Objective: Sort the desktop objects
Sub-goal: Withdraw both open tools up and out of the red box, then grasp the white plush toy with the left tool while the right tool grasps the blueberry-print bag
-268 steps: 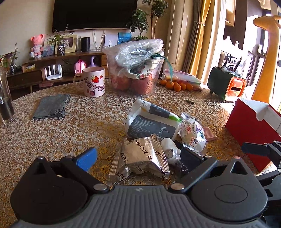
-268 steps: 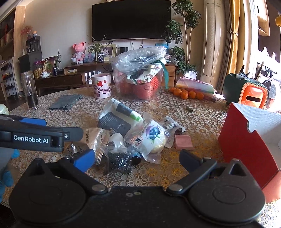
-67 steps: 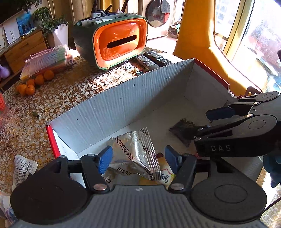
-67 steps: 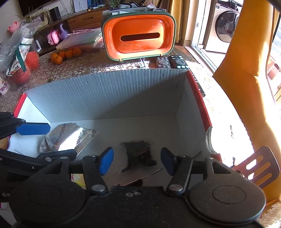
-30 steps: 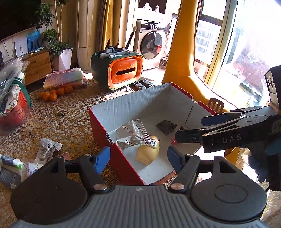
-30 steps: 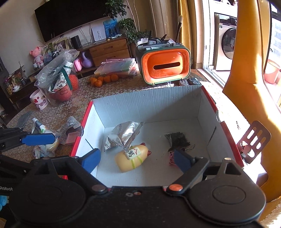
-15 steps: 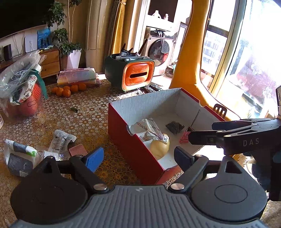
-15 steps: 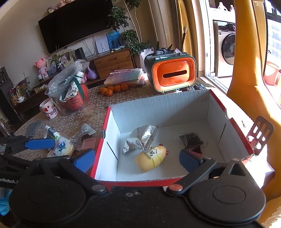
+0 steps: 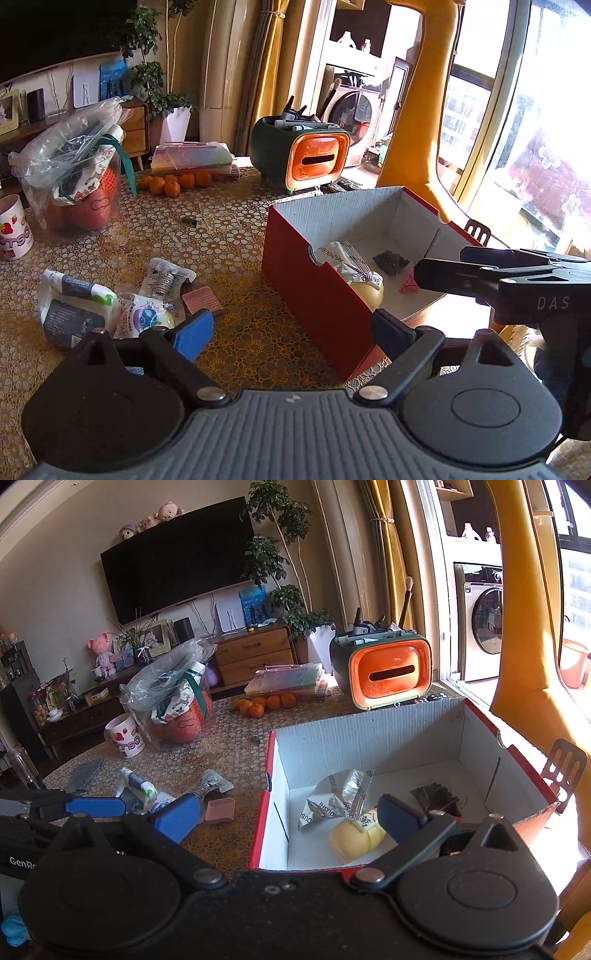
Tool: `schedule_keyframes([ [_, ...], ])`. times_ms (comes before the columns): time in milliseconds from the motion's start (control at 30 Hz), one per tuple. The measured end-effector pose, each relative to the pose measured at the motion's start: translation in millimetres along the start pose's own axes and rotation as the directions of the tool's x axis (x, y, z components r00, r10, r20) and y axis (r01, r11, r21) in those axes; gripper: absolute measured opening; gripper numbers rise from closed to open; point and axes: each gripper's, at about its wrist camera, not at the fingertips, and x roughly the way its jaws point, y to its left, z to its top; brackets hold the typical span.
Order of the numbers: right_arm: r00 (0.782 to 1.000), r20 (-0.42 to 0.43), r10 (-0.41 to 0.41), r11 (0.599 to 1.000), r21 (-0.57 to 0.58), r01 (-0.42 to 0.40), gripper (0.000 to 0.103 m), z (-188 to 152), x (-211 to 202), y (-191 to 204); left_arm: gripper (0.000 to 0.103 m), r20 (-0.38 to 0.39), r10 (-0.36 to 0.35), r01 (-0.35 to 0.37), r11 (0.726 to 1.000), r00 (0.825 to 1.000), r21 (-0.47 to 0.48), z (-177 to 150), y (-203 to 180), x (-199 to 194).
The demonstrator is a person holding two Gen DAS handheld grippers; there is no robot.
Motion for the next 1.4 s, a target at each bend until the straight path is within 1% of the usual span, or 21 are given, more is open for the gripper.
schedule_keyframes([
  [33,1.000,-0.001,0.002,1.000,-0.005,-0.002,0.103,-1,1,2,0.103,0.003,0.005,-0.005,1.000,1.000,-0.006,-2,3,-2],
  [200,1.000,0.011,-0.012,1.000,0.008,0.012,0.103,-8,2,11,0.103,0.016,0.021,-0.020,0.999,1.000,-0.030,-9,18,-10],
  [433,0.999,0.038,0.015,1.000,-0.022,-0.014,0.103,-16,2,31,0.103,0.021,0.045,-0.044,0.998,0.999,-0.050,-19,35,-16],
  [600,0.997,0.051,0.050,0.997,-0.060,-0.046,0.103,-21,6,49,0.103,0.025,0.072,-0.070,0.995,0.997,-0.069,-28,50,-20],
  [700,0.998,0.053,0.039,0.997,-0.070,-0.036,0.103,-23,9,58,0.103,0.028,0.087,-0.085,0.993,0.996,-0.076,-33,60,-22],
  [800,0.999,0.048,0.002,0.998,-0.058,0.001,0.103,-21,15,63,0.103,0.034,0.103,-0.100,0.991,0.994,-0.086,-39,69,-25],
  [900,0.999,0.053,0.006,1.000,-0.031,-0.005,0.103,-19,20,62,0.103,0.041,0.110,-0.105,0.988,0.993,-0.111,-45,80,-26],
  [967,0.998,0.057,0.004,0.999,-0.036,-0.002,0.103,-18,22,64,0.103,0.043,0.121,-0.115,0.986,0.992,-0.120,-49,86,-26],
  [1233,1.000,-0.005,0.026,0.995,-0.100,-0.026,0.102,-21,48,86,0.103,0.038,0.151,-0.144,0.978,0.988,-0.148,-60,109,-17],
  [1400,0.999,-0.030,0.036,0.991,-0.127,-0.039,0.102,-19,66,100,0.103,0.023,0.173,-0.168,0.977,0.985,-0.134,-67,117,-4],
])
